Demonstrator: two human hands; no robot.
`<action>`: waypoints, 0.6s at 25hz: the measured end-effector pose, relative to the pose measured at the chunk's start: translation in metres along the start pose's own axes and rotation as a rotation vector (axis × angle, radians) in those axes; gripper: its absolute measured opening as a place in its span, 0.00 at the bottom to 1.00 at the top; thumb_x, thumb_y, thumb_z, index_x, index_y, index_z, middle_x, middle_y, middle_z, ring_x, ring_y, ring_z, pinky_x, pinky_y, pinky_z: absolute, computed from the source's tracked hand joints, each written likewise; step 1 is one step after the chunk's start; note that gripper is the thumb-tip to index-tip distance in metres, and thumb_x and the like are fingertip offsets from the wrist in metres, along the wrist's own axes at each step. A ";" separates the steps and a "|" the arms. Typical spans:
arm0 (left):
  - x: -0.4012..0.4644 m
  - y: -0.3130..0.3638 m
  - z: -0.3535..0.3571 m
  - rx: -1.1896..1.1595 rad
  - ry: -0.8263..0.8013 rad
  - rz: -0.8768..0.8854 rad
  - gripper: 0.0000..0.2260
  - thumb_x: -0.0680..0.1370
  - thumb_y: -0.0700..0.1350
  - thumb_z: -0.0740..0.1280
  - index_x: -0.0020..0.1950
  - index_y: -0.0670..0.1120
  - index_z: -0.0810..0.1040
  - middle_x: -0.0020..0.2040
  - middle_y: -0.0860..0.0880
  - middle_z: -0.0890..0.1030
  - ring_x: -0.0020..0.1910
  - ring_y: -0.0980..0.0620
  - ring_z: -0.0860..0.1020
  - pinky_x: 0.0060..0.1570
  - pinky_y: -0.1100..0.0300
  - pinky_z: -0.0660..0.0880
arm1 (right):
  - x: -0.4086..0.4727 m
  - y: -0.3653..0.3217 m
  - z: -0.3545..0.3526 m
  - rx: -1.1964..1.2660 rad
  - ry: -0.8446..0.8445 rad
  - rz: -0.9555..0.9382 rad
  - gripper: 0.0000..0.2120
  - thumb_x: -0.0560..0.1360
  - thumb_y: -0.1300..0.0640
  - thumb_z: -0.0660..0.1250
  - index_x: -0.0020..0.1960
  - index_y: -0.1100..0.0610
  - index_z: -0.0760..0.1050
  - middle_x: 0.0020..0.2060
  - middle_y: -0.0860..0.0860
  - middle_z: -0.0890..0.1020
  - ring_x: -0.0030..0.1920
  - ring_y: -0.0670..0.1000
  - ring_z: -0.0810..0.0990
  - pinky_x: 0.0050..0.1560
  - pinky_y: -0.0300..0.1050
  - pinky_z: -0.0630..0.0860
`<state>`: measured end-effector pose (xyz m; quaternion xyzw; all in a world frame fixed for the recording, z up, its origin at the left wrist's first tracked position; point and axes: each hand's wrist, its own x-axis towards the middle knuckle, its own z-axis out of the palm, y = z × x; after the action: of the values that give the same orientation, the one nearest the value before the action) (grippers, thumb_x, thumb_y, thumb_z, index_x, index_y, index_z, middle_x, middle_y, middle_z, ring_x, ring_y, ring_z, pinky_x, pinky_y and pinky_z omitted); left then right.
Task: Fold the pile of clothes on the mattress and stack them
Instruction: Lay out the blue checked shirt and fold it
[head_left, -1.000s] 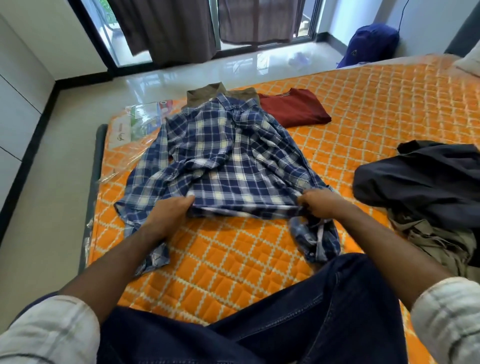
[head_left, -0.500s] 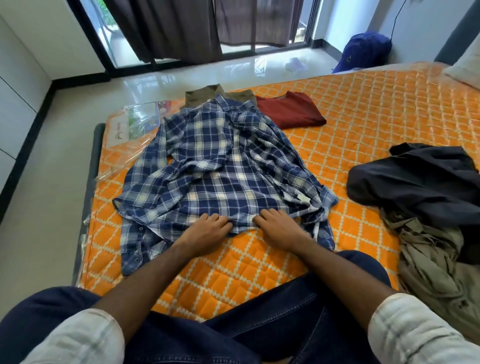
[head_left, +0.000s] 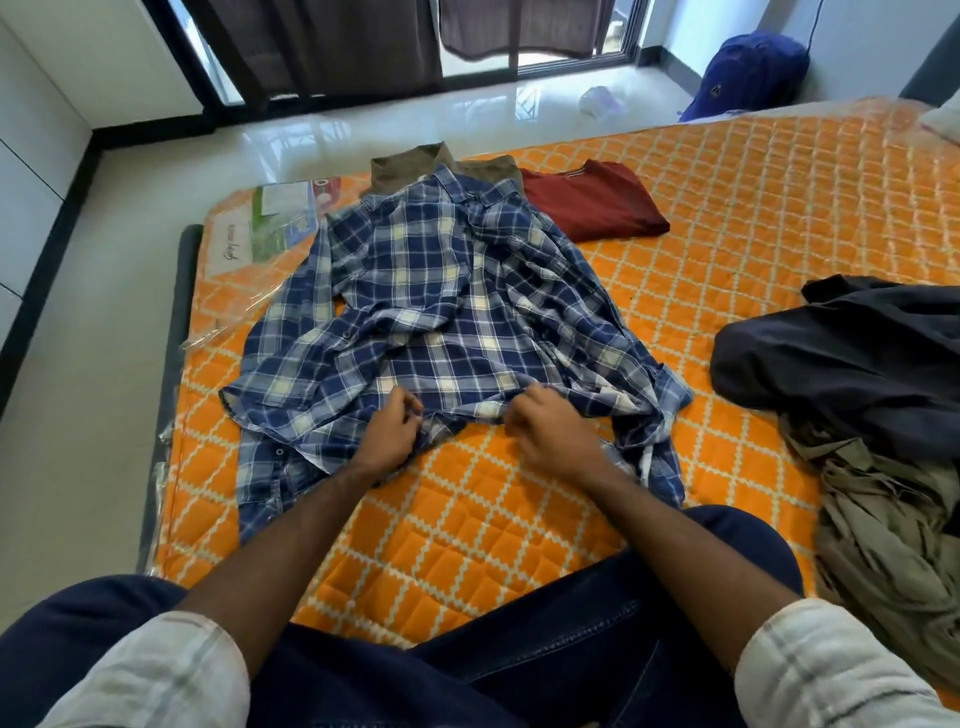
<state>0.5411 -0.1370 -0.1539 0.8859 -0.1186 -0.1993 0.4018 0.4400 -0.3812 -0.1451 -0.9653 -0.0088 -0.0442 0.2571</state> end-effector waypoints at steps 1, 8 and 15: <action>-0.001 0.002 0.002 0.018 -0.020 0.025 0.03 0.84 0.38 0.59 0.53 0.45 0.69 0.46 0.44 0.77 0.41 0.48 0.75 0.40 0.52 0.69 | -0.001 -0.006 0.010 -0.088 -0.142 -0.046 0.13 0.78 0.52 0.66 0.62 0.50 0.73 0.55 0.47 0.73 0.54 0.48 0.71 0.57 0.51 0.76; -0.009 0.002 0.015 0.043 -0.120 0.174 0.05 0.85 0.44 0.59 0.55 0.46 0.73 0.46 0.55 0.77 0.44 0.58 0.76 0.45 0.56 0.72 | 0.025 -0.026 0.042 -0.141 0.011 0.264 0.10 0.79 0.45 0.65 0.59 0.45 0.74 0.59 0.46 0.71 0.62 0.51 0.66 0.64 0.57 0.64; -0.019 0.002 0.005 0.557 -0.072 0.401 0.08 0.80 0.46 0.66 0.58 0.48 0.71 0.51 0.52 0.74 0.48 0.53 0.75 0.43 0.57 0.75 | 0.023 -0.017 0.008 0.191 0.045 0.168 0.05 0.80 0.55 0.61 0.45 0.52 0.71 0.40 0.46 0.76 0.43 0.46 0.75 0.64 0.56 0.69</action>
<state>0.5221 -0.1347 -0.1505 0.9130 -0.3543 -0.1077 0.1711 0.4628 -0.3624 -0.1417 -0.9326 0.0739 -0.0431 0.3506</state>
